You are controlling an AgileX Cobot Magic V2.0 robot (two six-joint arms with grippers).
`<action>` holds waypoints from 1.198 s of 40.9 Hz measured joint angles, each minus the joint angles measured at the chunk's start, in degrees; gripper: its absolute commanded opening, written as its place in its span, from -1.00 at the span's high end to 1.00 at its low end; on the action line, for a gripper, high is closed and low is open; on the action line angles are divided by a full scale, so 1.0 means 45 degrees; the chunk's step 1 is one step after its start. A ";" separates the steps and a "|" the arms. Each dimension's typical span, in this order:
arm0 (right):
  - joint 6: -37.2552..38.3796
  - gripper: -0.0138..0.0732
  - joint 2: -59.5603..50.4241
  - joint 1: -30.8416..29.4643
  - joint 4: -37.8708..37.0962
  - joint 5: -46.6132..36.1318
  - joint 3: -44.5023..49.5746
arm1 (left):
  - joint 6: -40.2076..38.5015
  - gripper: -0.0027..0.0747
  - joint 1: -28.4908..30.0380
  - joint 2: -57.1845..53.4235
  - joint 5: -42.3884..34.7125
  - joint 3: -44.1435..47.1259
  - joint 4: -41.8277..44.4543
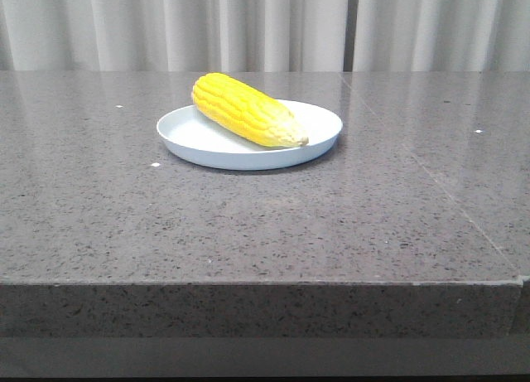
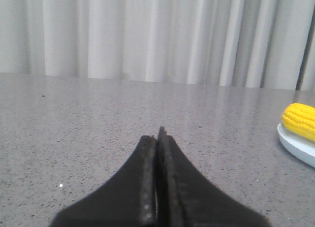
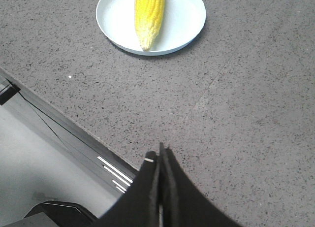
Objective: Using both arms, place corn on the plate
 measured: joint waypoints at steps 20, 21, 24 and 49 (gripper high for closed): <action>0.0000 0.88 0.0000 0.0000 0.0000 0.0000 0.0000 | 0.0289 0.98 -0.0133 0.0000 0.0000 0.0000 -0.0006; 0.0000 0.88 0.0000 0.0000 0.0000 0.0000 0.0000 | 0.0289 0.98 -0.0133 0.0000 0.0000 0.0000 -0.0006; 0.0000 0.88 0.0000 0.0000 0.0000 0.0000 0.0000 | 0.0289 0.98 -0.0133 0.0000 0.0000 0.0000 -0.0006; 0.0000 0.88 0.0000 0.0000 -0.0025 0.0000 0.0000 | 0.0318 0.98 -0.0133 0.0000 0.0000 0.0000 -0.0006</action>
